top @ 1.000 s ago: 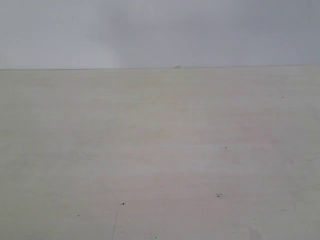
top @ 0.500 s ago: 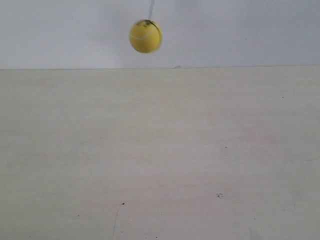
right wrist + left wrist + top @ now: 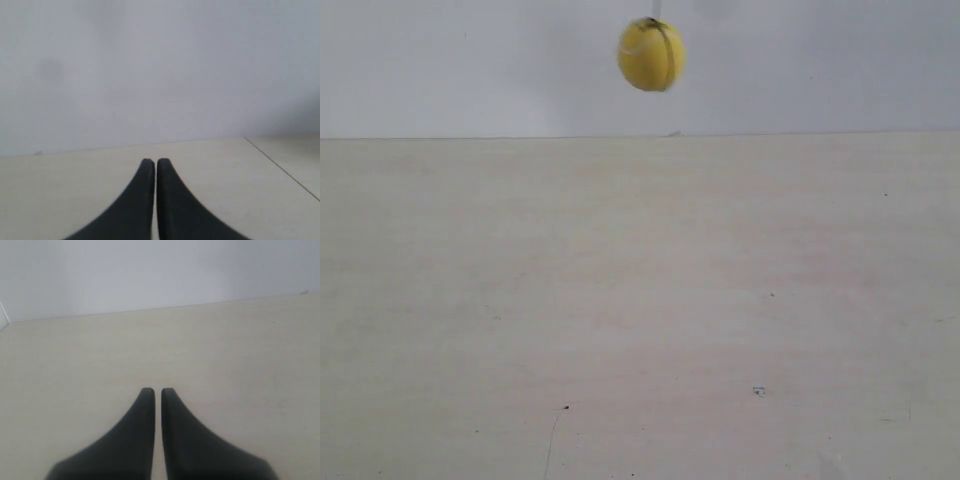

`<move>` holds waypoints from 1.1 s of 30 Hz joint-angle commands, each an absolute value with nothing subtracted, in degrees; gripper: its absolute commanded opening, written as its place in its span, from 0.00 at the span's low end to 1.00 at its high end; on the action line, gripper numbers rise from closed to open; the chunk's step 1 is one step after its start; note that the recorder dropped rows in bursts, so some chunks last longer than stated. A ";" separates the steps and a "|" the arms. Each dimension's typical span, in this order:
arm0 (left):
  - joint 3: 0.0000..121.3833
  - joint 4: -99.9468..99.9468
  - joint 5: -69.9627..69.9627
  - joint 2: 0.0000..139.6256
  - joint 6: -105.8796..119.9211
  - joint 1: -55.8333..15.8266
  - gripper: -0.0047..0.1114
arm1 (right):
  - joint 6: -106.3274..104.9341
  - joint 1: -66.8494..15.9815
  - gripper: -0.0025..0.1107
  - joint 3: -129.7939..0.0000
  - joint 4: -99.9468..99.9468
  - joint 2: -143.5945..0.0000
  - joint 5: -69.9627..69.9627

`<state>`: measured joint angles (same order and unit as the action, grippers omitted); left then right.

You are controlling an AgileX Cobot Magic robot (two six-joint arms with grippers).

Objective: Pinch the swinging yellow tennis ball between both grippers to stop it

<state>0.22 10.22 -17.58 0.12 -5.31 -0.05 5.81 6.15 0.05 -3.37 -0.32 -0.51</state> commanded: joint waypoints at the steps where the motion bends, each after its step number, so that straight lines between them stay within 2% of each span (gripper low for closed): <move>1: 0.00 11.68 -16.96 0.00 -4.56 -0.60 0.08 | 9.54 6.34 0.02 0.00 -3.32 0.00 4.08; 9: 0.00 11.94 -2.89 0.00 -12.59 -0.60 0.08 | 16.45 6.34 0.02 0.00 -3.32 0.00 6.13; 20: 0.00 8.27 5.78 0.00 -33.45 -0.60 0.08 | 26.23 6.34 0.02 0.00 -3.50 0.00 5.80; 28: 0.00 32.05 27.47 2.72 -43.69 -0.60 0.08 | 25.13 6.24 0.02 0.00 -5.51 -1.06 12.86; 33: 1.37 33.95 30.02 11.91 -42.67 -0.60 0.08 | 25.14 6.24 0.02 0.00 -6.01 -9.12 22.60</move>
<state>0.22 32.26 28.45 7.43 -42.34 -0.05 25.64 6.15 0.05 -5.06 -4.68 16.68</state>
